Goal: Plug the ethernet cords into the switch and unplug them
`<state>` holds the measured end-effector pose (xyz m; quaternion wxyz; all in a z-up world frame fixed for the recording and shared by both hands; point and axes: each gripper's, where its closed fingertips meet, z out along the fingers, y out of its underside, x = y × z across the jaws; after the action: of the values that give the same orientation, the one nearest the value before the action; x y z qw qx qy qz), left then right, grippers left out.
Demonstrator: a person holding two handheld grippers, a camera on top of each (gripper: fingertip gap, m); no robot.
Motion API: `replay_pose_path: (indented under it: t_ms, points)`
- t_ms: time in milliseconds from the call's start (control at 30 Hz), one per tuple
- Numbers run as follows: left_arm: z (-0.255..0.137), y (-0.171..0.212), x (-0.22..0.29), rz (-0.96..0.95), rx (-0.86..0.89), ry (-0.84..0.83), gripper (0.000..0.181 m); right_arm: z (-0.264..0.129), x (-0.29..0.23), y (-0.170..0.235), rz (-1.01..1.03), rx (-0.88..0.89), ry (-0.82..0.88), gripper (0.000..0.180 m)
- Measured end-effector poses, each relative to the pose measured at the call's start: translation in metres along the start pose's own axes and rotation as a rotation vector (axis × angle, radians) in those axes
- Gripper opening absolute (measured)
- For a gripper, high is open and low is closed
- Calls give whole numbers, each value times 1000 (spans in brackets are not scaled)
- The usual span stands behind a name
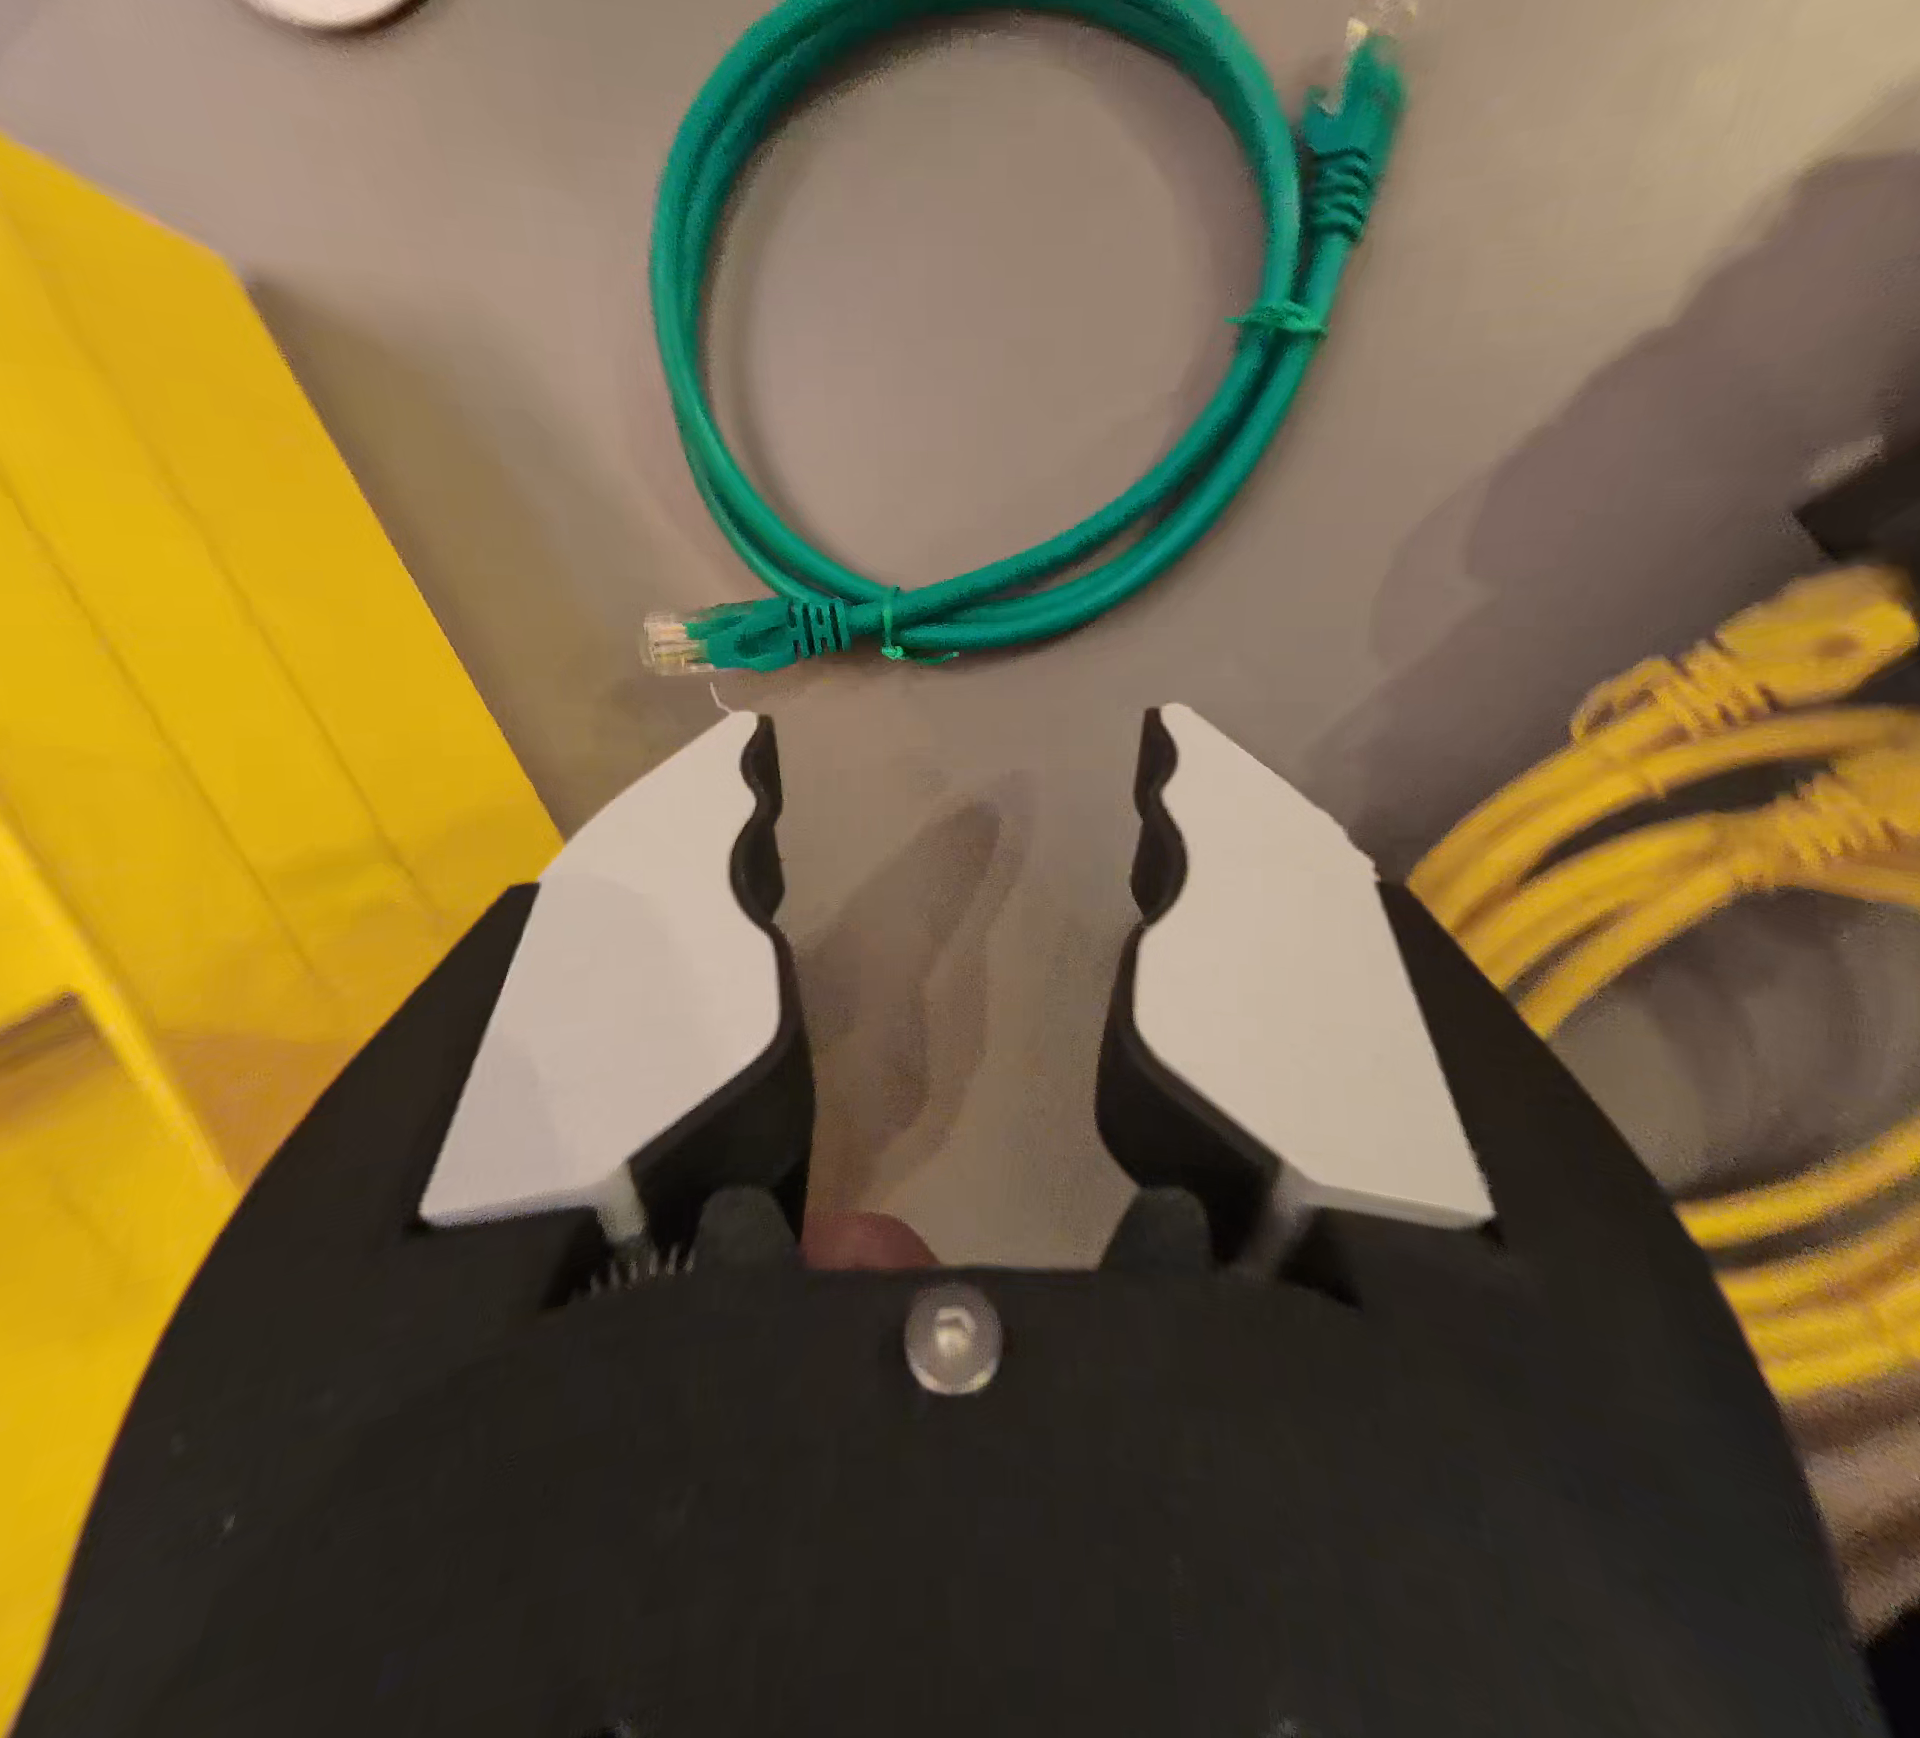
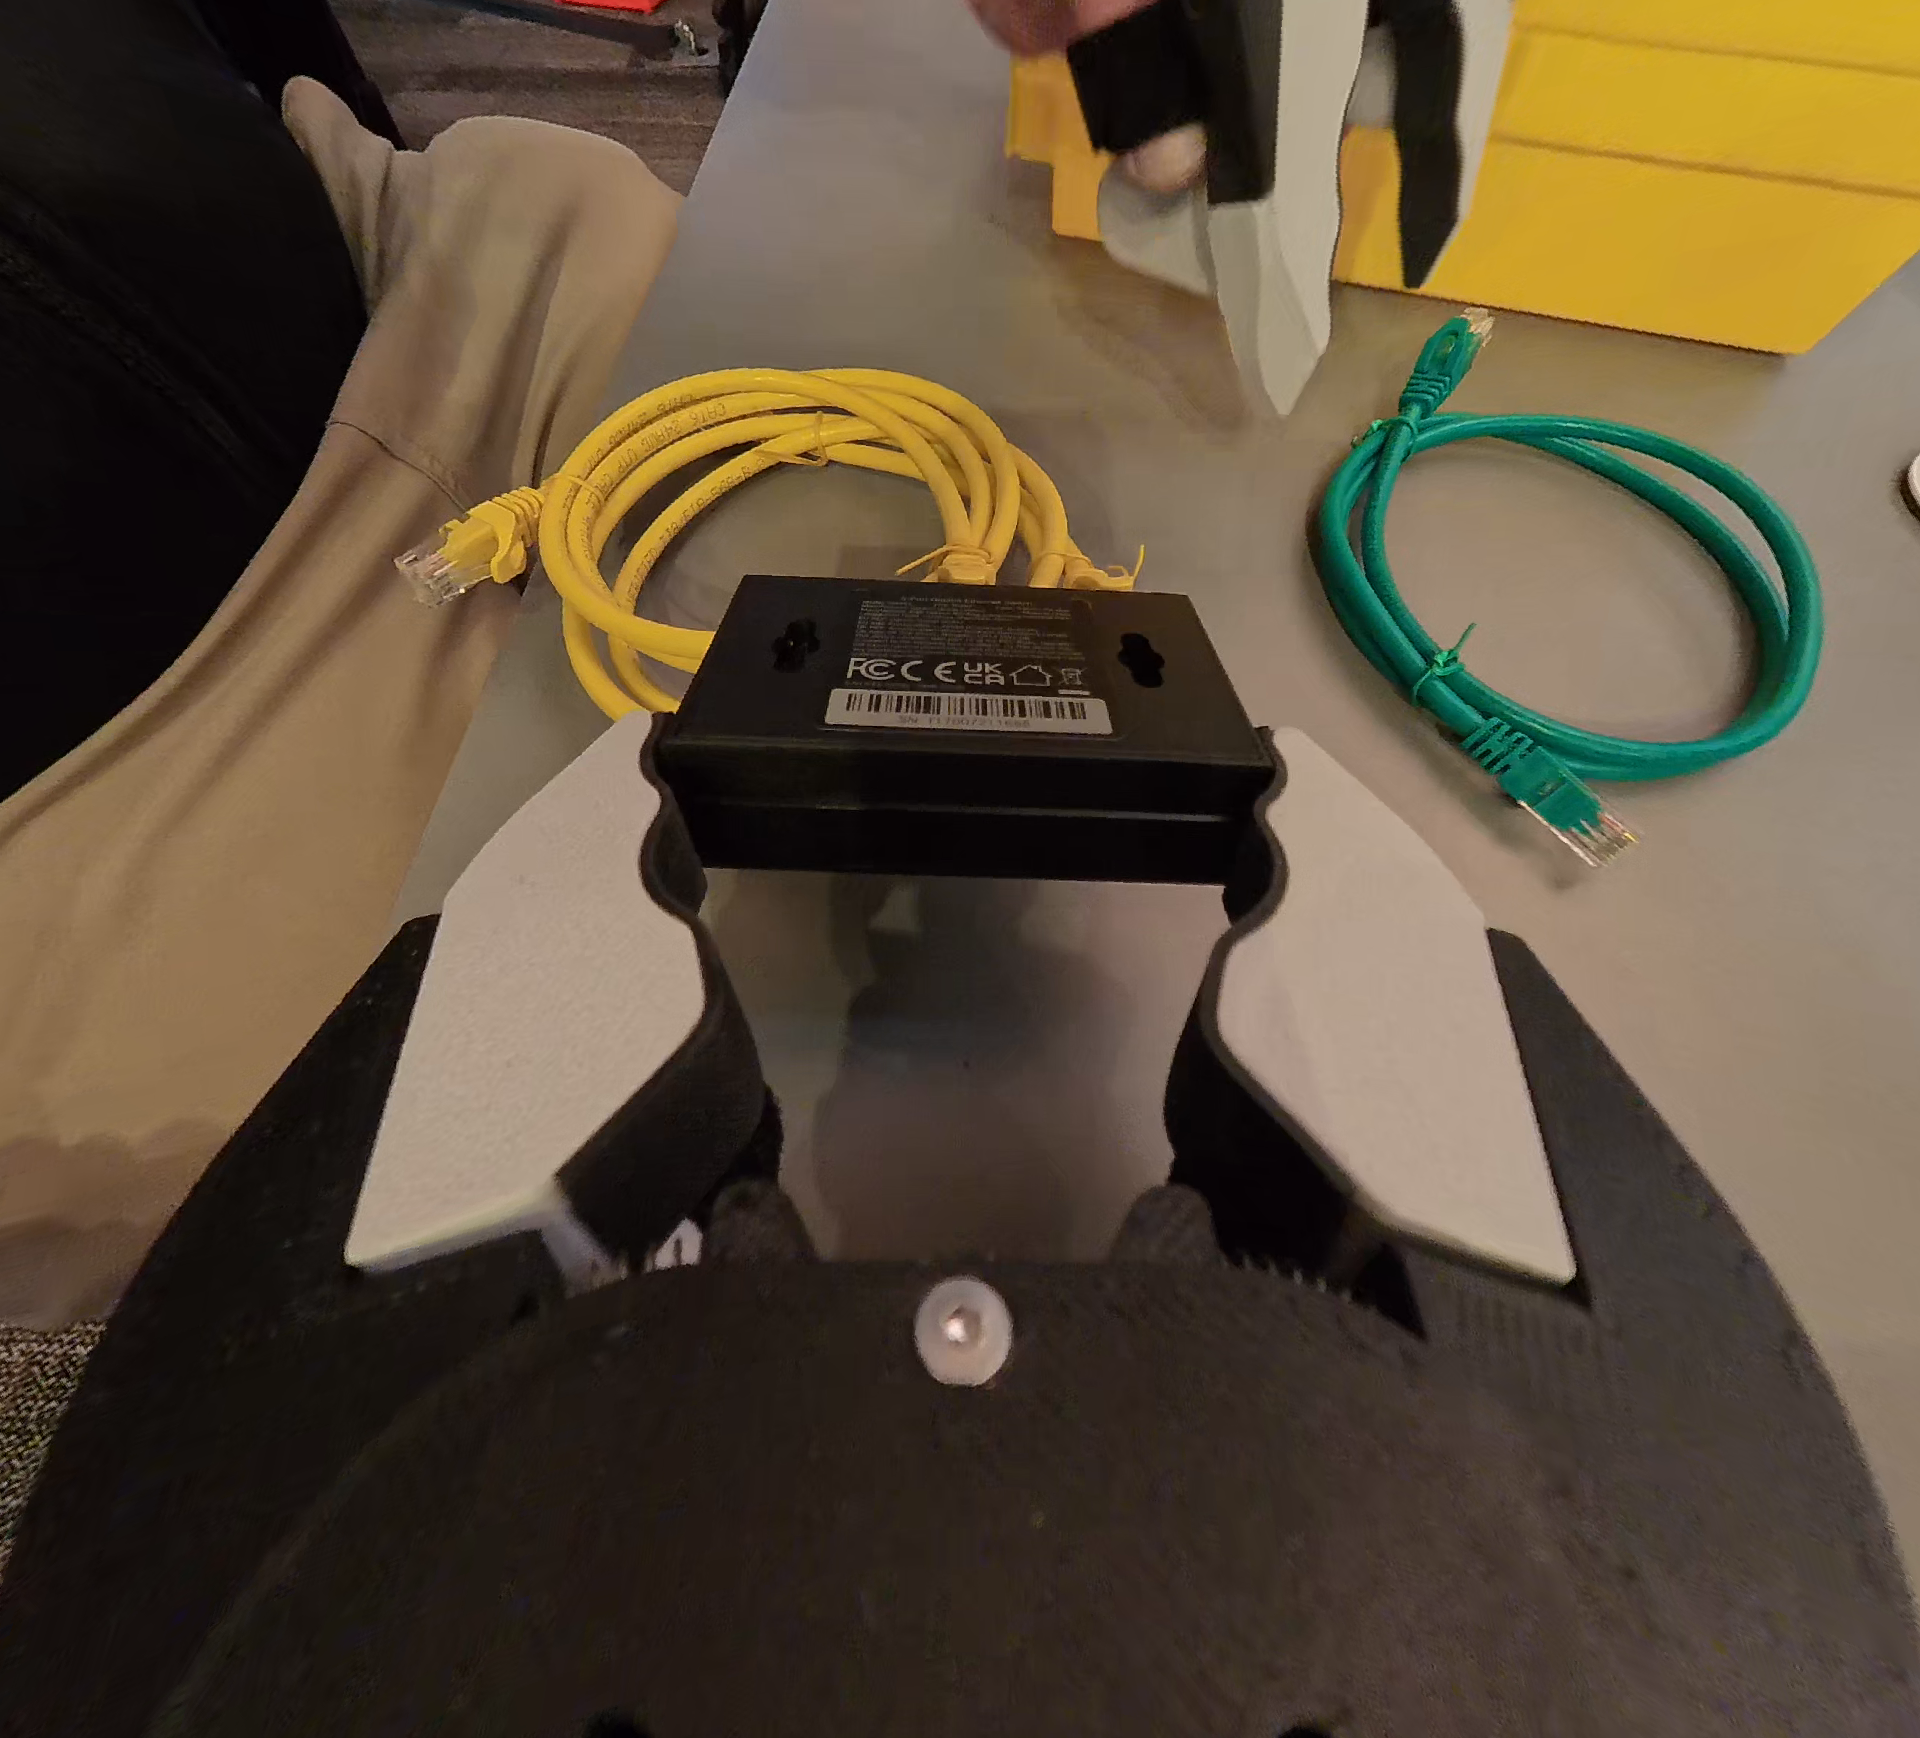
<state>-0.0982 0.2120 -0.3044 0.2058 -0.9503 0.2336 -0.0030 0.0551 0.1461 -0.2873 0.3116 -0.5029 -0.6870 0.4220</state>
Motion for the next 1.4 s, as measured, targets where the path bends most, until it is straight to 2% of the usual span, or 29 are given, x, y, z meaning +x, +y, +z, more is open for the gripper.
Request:
replay_pose_path:
  t_ms: [67,133,200,367,467,567,667,700,833,933,1000,1133,1233,1400]
  points:
    - [8,0,2,-107,53,2,68,0,0,0,-1,0,1,100]
    - [14,1,-10,-112,81,-106,69,0,0,0,-1,-1,2,100]
    - [26,-6,-16,-176,108,-95,72,0,0,0,-2,-2,2,100]
    - [44,-33,-26,-342,161,27,47,0,0,0,-2,1,3,100]
    - [49,-49,-44,-244,137,-67,46,0,0,0,1,0,1,100]
    - [67,-61,-49,-242,88,-12,51,0,0,0,0,1,1,100]
    - [74,-75,-57,-196,77,2,28,0,0,0,1,1,1,100]
    - [75,-78,-57,-168,60,15,22,0,0,0,0,0,2,100]
    - [81,-93,-60,54,38,43,15,0,0,0,0,1,1,100]
    - [76,-102,-66,362,-10,-42,13,0,0,0,0,2,1,100]
    - [65,-116,-60,544,34,-45,13,-1,0,0,0,4,4,100]
    - [29,-135,-37,681,78,-17,12,0,1,0,5,4,2,100]
    - [1,-127,-23,797,37,-3,12,-2,2,-1,6,16,9,100]
    - [-46,-79,14,914,-22,105,12,-5,3,-5,15,46,17,100]
